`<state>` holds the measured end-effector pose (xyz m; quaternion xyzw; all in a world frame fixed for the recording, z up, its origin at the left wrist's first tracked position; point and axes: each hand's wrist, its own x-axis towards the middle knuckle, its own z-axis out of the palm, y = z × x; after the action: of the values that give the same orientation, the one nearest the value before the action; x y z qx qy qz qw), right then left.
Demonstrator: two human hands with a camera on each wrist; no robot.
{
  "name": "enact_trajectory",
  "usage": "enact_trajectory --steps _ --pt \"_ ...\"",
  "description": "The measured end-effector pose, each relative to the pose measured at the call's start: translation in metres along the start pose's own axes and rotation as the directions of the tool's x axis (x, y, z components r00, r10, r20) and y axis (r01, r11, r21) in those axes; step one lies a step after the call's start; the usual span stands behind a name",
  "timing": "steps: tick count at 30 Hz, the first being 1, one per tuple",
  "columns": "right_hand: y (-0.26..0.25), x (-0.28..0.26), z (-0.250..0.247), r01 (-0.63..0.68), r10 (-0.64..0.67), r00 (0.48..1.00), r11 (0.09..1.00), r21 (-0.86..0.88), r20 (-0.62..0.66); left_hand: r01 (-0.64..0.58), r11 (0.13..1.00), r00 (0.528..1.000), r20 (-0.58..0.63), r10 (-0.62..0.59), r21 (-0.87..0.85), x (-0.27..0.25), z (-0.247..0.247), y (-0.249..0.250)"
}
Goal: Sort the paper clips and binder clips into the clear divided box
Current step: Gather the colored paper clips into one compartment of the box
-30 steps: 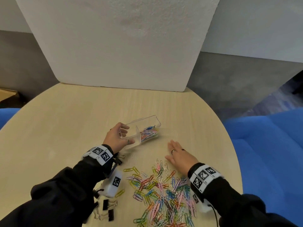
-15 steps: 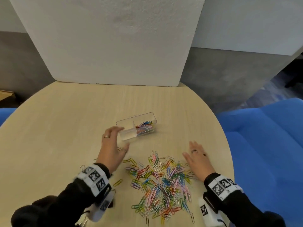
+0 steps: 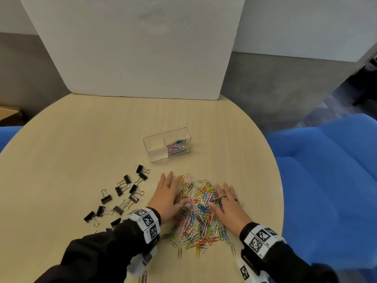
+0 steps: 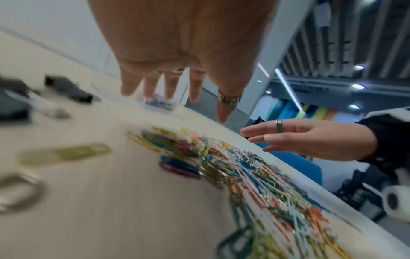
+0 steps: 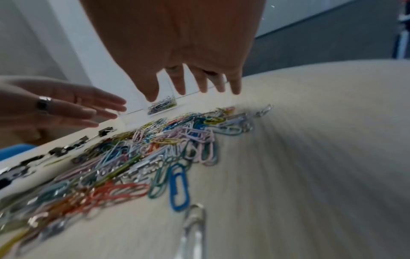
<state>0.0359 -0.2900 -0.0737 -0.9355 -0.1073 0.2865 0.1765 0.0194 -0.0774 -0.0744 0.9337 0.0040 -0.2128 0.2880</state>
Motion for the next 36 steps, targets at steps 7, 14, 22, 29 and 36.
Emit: enact_trajectory --steps 7,14,22,29,36 --pt "-0.003 -0.037 0.006 0.425 -0.434 0.901 0.885 -0.191 -0.009 -0.178 0.963 0.982 0.104 0.160 0.201 -0.073 -0.037 -0.025" --pt "-0.044 -0.061 0.046 0.482 -0.440 0.753 0.875 0.046 0.489 0.003 0.984 0.768 0.629 -0.117 0.179 -0.118 -0.005 -0.058" --pt "-0.037 -0.041 0.042 0.353 -0.359 0.899 0.933 0.070 0.252 -0.008 1.000 0.973 0.229 0.005 0.010 -0.090 0.023 -0.032" --pt "-0.003 -0.048 0.006 0.049 -0.085 0.956 0.990 0.130 0.281 0.072 0.980 0.878 0.478 0.026 -0.185 -0.096 0.014 -0.022" --pt "0.009 -0.043 0.019 -0.027 -0.017 0.921 0.994 0.108 0.389 -0.035 0.979 0.914 0.391 0.113 -0.201 -0.075 0.041 -0.009"
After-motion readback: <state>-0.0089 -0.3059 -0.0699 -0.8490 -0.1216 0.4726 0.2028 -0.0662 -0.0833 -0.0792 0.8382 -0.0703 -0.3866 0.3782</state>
